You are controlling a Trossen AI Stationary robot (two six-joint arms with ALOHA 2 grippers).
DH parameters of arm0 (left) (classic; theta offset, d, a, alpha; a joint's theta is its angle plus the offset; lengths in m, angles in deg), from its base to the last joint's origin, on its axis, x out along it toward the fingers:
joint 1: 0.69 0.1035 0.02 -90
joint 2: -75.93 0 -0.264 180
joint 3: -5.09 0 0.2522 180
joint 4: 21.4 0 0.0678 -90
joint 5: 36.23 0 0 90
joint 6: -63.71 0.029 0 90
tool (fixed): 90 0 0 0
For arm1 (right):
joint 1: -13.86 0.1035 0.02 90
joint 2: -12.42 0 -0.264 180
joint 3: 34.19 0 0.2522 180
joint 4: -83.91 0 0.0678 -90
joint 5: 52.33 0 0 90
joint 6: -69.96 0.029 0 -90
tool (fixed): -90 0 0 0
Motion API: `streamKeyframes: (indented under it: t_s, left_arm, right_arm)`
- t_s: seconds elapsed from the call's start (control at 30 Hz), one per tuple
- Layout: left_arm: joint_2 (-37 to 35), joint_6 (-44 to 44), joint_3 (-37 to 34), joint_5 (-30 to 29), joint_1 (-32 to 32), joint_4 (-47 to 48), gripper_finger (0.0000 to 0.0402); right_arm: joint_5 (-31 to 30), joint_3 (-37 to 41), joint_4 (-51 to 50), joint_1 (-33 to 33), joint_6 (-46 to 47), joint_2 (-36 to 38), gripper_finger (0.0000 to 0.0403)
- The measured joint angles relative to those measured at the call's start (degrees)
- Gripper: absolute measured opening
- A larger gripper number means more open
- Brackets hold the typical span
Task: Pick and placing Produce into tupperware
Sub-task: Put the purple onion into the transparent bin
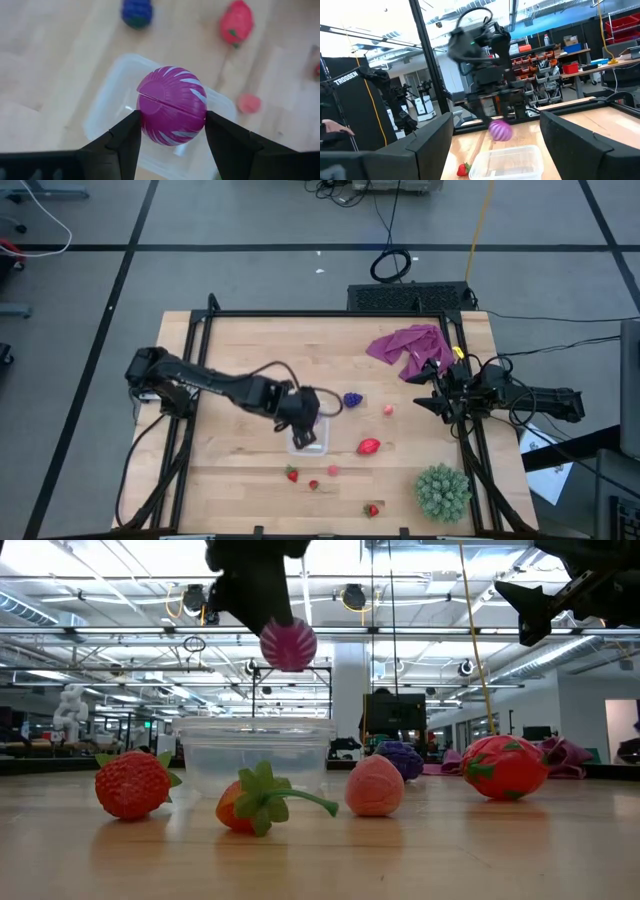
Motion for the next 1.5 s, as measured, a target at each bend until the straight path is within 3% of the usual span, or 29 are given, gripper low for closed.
streamKeyframes:
  t_s: [0.3, 1.0, 1.5]
  left_arm:
    - [2.8, 0.2, 0.0, -5.7, -1.8, 1.3, 0.0202]
    - [7.9, 1.1, -0.1, -1.9, 1.3, 5.5, 0.0202]
    - [7.9, 1.2, -8.1, -0.6, 3.1, -2.3, 0.0202]
  right_arm:
    - [0.0, 0.0, 0.0, 0.0, 1.4, 0.0, 0.0290]
    - [0.0, -0.1, 0.7, 0.0, 2.9, -2.1, 0.0290]
    - [0.0, -0.1, 0.9, 0.0, 3.0, -2.0, 0.0290]
